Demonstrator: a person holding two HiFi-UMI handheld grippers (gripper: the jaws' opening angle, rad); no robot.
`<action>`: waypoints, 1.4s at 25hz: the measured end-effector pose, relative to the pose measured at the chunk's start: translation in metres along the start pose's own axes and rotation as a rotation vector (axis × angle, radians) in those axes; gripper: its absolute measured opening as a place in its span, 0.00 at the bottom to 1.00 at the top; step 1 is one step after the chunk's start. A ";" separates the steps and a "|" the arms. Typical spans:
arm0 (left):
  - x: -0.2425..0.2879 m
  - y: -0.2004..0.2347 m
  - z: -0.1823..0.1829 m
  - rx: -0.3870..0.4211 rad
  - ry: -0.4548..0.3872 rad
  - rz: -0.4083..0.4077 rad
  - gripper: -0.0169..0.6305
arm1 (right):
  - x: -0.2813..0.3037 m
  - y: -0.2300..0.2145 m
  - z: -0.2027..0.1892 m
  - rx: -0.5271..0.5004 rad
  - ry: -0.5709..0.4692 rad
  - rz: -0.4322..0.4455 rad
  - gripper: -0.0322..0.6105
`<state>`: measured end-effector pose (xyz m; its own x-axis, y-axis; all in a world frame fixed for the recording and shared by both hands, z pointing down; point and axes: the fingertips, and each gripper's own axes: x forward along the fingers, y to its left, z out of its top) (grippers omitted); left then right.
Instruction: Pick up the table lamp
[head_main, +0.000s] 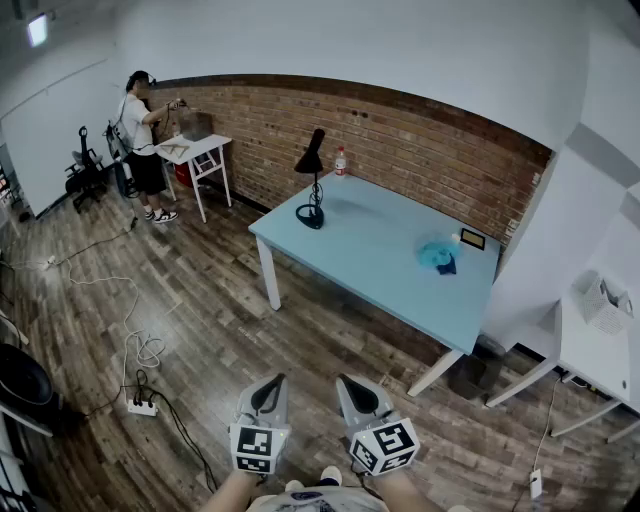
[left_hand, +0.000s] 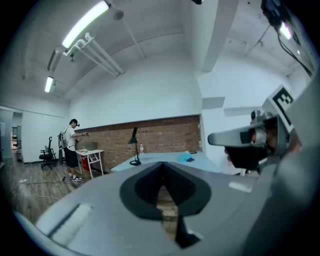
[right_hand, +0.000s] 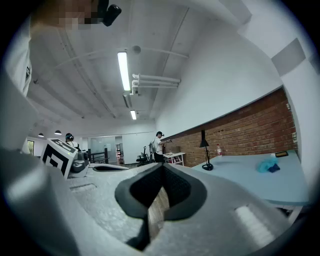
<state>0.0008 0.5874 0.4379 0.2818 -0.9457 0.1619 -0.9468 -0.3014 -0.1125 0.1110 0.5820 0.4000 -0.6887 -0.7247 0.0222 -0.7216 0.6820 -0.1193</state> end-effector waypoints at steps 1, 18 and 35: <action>0.002 0.002 0.002 0.007 0.000 0.003 0.01 | 0.003 0.000 0.000 0.005 -0.001 0.002 0.05; 0.054 -0.012 0.003 -0.012 0.024 0.029 0.01 | 0.015 -0.062 0.002 0.054 -0.007 0.008 0.05; 0.140 -0.004 -0.004 0.011 0.046 -0.018 0.01 | 0.068 -0.120 -0.015 0.077 0.025 -0.001 0.05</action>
<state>0.0434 0.4562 0.4646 0.2911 -0.9336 0.2091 -0.9398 -0.3199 -0.1199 0.1495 0.4522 0.4310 -0.6902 -0.7220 0.0472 -0.7153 0.6710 -0.1953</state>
